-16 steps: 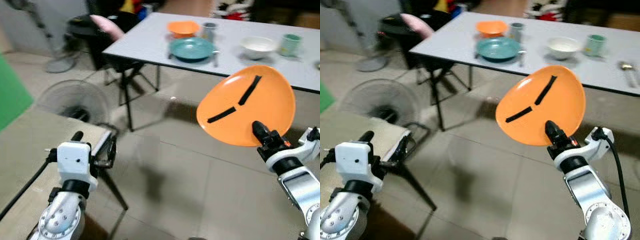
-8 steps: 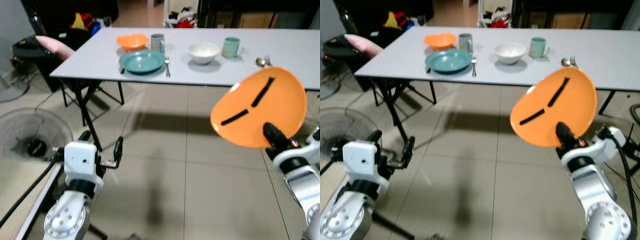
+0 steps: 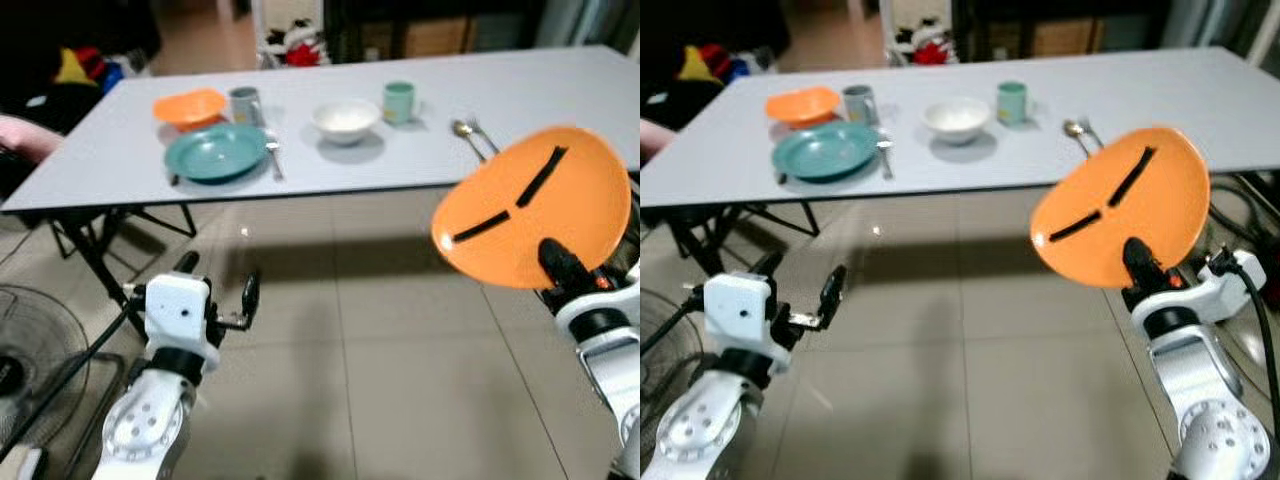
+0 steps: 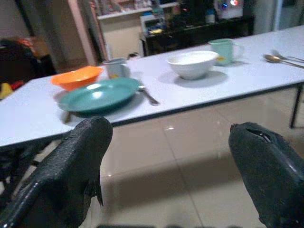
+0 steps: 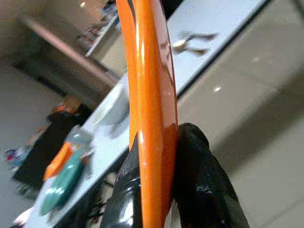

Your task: Setting the table

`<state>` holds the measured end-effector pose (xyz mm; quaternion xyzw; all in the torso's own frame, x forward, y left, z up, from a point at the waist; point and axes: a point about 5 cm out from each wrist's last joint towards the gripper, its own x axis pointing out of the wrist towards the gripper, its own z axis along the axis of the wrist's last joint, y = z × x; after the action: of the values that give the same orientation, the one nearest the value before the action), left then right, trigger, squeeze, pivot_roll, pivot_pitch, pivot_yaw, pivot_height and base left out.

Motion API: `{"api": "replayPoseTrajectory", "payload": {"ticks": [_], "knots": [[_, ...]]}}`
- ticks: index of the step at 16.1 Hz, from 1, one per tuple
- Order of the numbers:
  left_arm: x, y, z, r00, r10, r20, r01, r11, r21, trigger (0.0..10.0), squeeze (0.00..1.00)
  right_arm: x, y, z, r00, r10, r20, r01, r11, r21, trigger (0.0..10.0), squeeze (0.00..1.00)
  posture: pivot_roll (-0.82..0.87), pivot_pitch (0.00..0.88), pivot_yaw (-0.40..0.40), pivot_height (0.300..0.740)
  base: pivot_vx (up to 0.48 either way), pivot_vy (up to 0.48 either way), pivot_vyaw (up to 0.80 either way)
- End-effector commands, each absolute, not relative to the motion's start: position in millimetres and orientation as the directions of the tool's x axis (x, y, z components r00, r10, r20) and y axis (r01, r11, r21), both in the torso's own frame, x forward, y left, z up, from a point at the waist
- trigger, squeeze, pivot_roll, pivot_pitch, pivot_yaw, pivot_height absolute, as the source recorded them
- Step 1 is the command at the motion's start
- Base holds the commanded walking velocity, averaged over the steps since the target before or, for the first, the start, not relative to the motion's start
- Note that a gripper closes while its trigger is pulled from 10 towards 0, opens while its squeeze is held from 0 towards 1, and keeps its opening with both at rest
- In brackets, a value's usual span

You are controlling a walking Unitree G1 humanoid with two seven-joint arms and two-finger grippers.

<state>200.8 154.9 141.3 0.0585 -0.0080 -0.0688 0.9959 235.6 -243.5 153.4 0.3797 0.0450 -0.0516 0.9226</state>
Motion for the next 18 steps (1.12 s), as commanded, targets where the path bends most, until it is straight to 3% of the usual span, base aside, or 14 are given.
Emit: {"api": "replayPoseTrajectory", "payload": {"ticks": [1,5,12,16,18], "knots": [[202,162,140,0.992,-0.123,-0.003,0.122,0.982,0.142,10.0,0.0,244,-228,166,0.998,0.015,-0.063,0.035,0.697,0.716,10.0,0.0,-0.15,0.0,0.038,0.74,0.349,0.0,-0.8],[207,156,141,0.988,-0.151,0.003,0.149,0.978,0.145,10.0,0.0,249,-226,168,0.996,0.05,-0.07,0.013,0.722,0.692,10.0,0.0,-0.15,0.0,0.041,0.74,0.345,0.0,-0.8],[208,147,136,0.979,-0.204,-0.013,0.204,0.971,0.125,10.0,0.0,244,-221,163,0.979,0.154,-0.134,-0.035,0.775,0.631,10.0,0.0,-0.18,0.0,0.035,0.74,0.341,0.0,0.0],[211,144,134,0.981,-0.193,-0.013,0.193,0.974,0.114,10.0,0.0,238,-219,178,0.975,0.205,-0.081,-0.153,0.894,0.421,10.0,0.0,-0.2,0.0,0.023,0.74,0.323,0.0,0.0],[212,145,135,0.984,-0.18,-0.004,0.179,0.977,0.115,10.0,0.0,233,-213,181,0.961,0.271,-0.046,-0.231,0.887,0.399,10.0,0.0,-0.2,0.0,0.022,0.74,0.302,0.0,0.0]]}}
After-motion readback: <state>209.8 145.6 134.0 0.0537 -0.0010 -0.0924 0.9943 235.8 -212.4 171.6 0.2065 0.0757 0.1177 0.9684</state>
